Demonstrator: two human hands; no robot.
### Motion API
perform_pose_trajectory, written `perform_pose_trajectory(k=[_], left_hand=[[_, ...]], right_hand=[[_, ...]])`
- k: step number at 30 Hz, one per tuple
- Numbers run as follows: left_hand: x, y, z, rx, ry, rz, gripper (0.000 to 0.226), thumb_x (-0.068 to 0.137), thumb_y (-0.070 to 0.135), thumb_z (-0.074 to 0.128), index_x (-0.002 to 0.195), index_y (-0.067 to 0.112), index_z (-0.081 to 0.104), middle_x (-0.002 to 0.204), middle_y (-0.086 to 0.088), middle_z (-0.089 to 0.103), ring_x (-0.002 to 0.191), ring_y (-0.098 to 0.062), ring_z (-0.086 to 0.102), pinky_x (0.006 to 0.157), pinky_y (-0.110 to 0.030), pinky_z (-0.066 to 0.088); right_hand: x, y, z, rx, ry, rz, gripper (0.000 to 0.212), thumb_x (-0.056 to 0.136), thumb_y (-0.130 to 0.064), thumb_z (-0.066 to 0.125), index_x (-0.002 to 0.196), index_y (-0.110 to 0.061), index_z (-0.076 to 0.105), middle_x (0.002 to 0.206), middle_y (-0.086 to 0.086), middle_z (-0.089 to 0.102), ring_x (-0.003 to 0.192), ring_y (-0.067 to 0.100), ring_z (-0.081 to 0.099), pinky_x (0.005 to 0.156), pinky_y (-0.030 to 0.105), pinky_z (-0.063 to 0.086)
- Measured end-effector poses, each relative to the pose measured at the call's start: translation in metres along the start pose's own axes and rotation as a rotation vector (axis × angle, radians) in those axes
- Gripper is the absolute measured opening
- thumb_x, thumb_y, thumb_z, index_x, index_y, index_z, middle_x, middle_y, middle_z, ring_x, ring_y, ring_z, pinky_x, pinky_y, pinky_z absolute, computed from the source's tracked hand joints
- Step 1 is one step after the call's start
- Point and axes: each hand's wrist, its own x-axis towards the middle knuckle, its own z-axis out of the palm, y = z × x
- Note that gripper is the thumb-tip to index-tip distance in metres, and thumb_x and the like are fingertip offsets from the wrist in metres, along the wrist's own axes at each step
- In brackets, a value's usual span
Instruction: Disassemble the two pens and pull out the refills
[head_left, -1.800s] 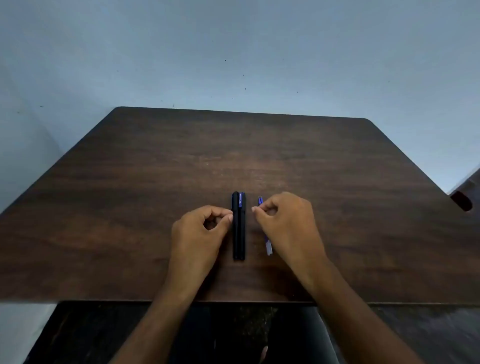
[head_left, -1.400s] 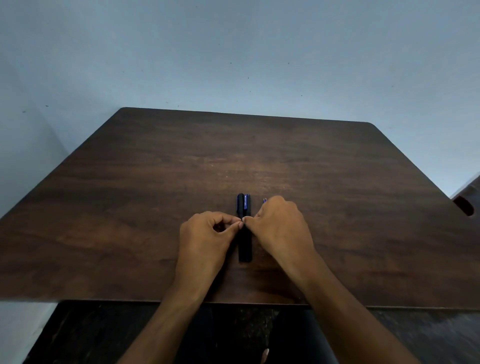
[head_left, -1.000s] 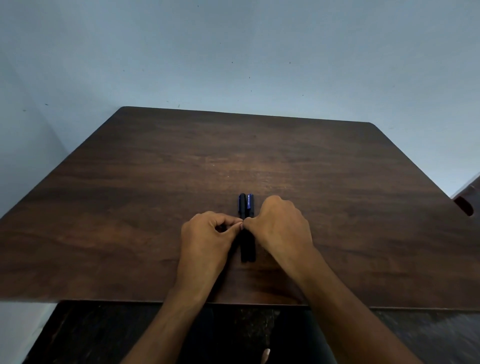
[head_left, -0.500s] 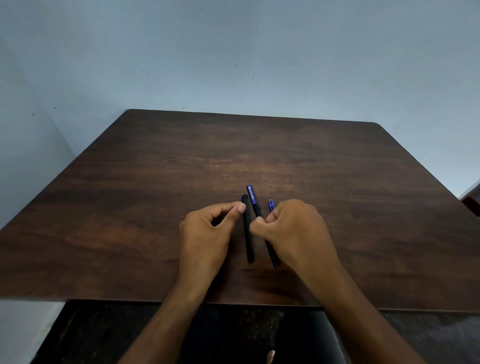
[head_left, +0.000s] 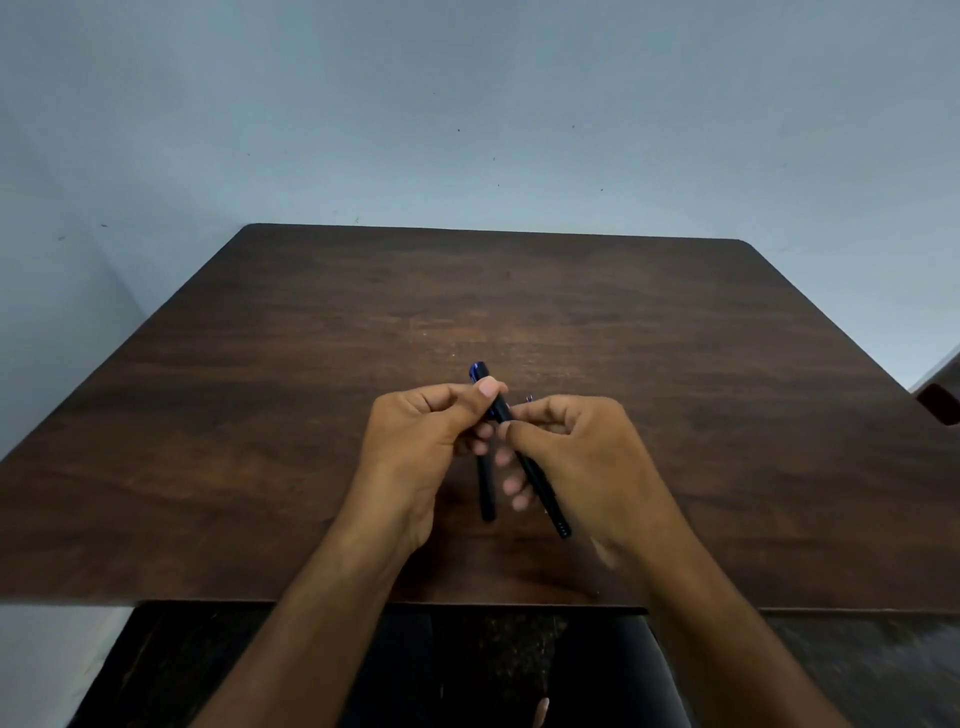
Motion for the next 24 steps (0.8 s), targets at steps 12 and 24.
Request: perform_pose_trajectory(k=[12, 24], left_hand=[[-0.0053, 0.0021, 0.0022, 0.012, 0.003, 0.039, 0.028, 0.075, 0.035, 0.076, 0.087, 0.009, 0.080, 0.092, -0.019, 0.075, 0.072, -0.013, 0.063, 0.072, -0.028, 0.053], [-0.0028, 0.0038, 0.0044, -0.105, 0.002, 0.021, 0.023, 0.074, 0.030, 0.076, 0.083, 0.009, 0.081, 0.083, -0.011, 0.077, 0.078, -0.021, 0.069, 0.070, -0.026, 0.055]], right_hand=[[0.0046, 0.0074, 0.0036, -0.100, 0.024, -0.210, 0.053, 0.100, -0.032, 0.061, 0.048, -0.021, 0.059, 0.046, 0.000, 0.044, 0.043, 0.010, 0.034, 0.044, 0.016, 0.033], [0.0064, 0.0099, 0.0077, -0.146, 0.101, -0.347, 0.054, 0.097, -0.027, 0.064, 0.046, -0.042, 0.062, 0.035, -0.012, 0.040, 0.031, 0.004, 0.034, 0.042, 0.011, 0.033]])
